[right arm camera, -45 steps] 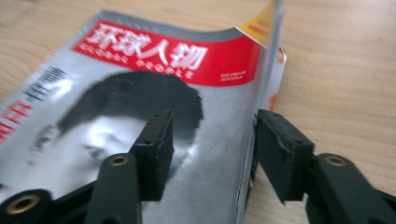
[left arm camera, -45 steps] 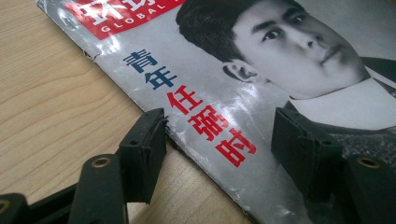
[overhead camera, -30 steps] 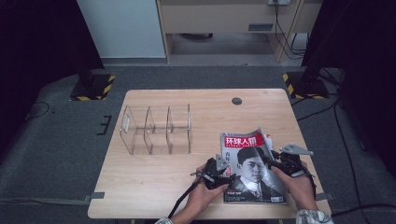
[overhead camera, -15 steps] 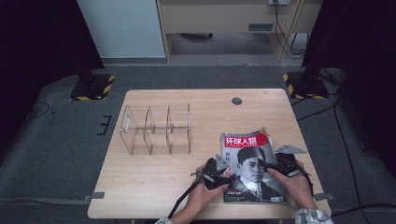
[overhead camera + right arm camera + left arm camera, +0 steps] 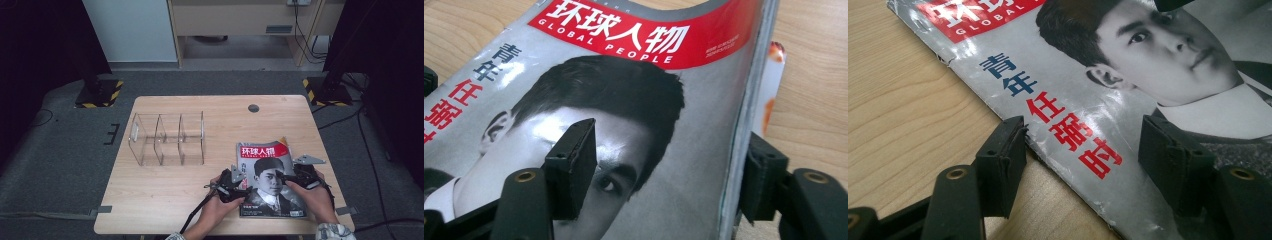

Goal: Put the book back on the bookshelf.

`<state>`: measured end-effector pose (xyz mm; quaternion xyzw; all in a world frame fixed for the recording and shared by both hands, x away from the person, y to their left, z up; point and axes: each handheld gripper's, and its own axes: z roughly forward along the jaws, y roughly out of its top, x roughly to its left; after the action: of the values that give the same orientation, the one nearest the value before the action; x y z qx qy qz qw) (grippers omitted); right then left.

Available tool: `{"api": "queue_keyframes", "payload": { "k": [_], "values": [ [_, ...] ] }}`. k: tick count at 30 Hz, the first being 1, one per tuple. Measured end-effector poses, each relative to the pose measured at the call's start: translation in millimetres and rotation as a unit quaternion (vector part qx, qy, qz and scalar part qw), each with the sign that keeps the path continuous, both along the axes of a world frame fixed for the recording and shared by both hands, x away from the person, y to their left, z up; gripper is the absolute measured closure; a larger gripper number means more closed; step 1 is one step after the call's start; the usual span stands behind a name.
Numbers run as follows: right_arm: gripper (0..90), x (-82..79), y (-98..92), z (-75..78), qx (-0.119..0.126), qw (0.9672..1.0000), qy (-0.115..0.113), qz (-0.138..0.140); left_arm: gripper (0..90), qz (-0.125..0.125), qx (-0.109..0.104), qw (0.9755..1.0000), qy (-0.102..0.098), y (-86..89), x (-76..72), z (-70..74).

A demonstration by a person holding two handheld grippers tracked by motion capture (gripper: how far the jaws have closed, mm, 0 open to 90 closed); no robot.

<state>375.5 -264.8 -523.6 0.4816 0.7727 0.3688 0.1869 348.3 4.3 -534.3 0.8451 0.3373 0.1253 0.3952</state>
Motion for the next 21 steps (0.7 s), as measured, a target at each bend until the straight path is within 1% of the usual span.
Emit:
{"api": "queue_keyframes", "payload": {
  "k": [3, 4, 5, 6, 7, 10, 11, 12, 13, 14, 15, 16, 18, 19, 20, 21],
  "values": [
    [46.0, -3.1, -0.8, 3.9, -0.002, 1.0000, -0.007, -0.003, 35.1, 0.000, 0.000, 1.0000, 0.000, -0.1, -0.1, 0.0],
    [46.0, -3.1, -0.8, 3.9, -0.002, 1.0000, -0.007, -0.003, 35.1, 0.000, 0.000, 1.0000, 0.000, -0.1, -0.1, 0.0],
    [52.2, -4.4, -2.4, 7.4, 0.005, 0.9999, -0.013, -0.003, 35.1, 0.000, 0.000, 1.0000, 0.000, 0.0, 0.0, 0.0],
    [52.2, -4.4, -2.4, 7.4, 0.005, 0.9999, -0.013, -0.003, 35.1, 0.000, 0.000, 1.0000, 0.000, 0.0, 0.0, 0.0],
    [55.6, -5.5, -1.9, 10.4, 0.017, 0.9997, -0.017, -0.001, 35.1, -0.002, 0.000, 1.0000, 0.000, 0.2, 0.4, 0.0],
    [55.6, -4.7, 0.4, 10.8, 0.018, 0.9997, -0.013, 0.005, 35.1, -0.003, 0.000, 1.0000, 0.000, 0.3, 0.6, 0.0],
    [51.6, -3.2, 3.1, 8.5, 0.017, 0.9998, -0.005, 0.010, 35.0, -0.003, 0.000, 1.0000, 0.000, 0.3, 0.6, 0.0],
    [51.6, -3.2, 3.1, 8.5, 0.017, 0.9998, -0.005, 0.010, 35.0, -0.003, 0.000, 1.0000, 0.000, 0.3, 0.6, 0.0],
    [44.1, -1.4, 7.8, 4.1, -0.002, 0.9997, 0.008, 0.023, 35.1, -0.003, -0.001, 1.0000, 0.001, 0.4, 0.8, 0.0],
    [44.1, -1.4, 7.8, 4.1, -0.002, 0.9997, 0.008, 0.023, 35.1, -0.003, -0.001, 1.0000, 0.001, 0.4, 0.8, 0.0],
    [43.0, -0.8, 9.4, 2.1, -0.013, 0.9996, 0.010, 0.024, 35.1, -0.003, -0.001, 1.0000, 0.001, 0.4, 0.8, 0.0],
    [43.1, -0.4, 9.4, 1.0, -0.019, 0.9995, 0.011, 0.024, 35.0, -0.003, -0.001, 1.0000, 0.001, 0.4, 0.9, 0.0],
    [47.6, 0.0, 7.5, 0.7, -0.018, 0.9996, 0.009, 0.018, 35.1, -0.004, 0.000, 1.0000, 0.000, 0.3, 0.8, 0.0],
    [51.5, -0.6, 7.5, 0.7, -0.020, 0.9996, 0.010, 0.016, 35.2, -0.004, 0.000, 1.0000, 0.000, 0.4, 0.9, 0.1],
    [51.5, -0.6, 7.5, 0.7, -0.020, 0.9996, 0.010, 0.016, 35.1, -0.004, 0.000, 1.0000, 0.000, 0.4, 0.9, 0.1],
    [54.6, -1.0, 8.0, 1.3, -0.019, 0.9996, 0.009, 0.018, 35.1, -0.004, 0.000, 1.0000, 0.000, 0.3, 0.9, 0.0]
  ]
}}
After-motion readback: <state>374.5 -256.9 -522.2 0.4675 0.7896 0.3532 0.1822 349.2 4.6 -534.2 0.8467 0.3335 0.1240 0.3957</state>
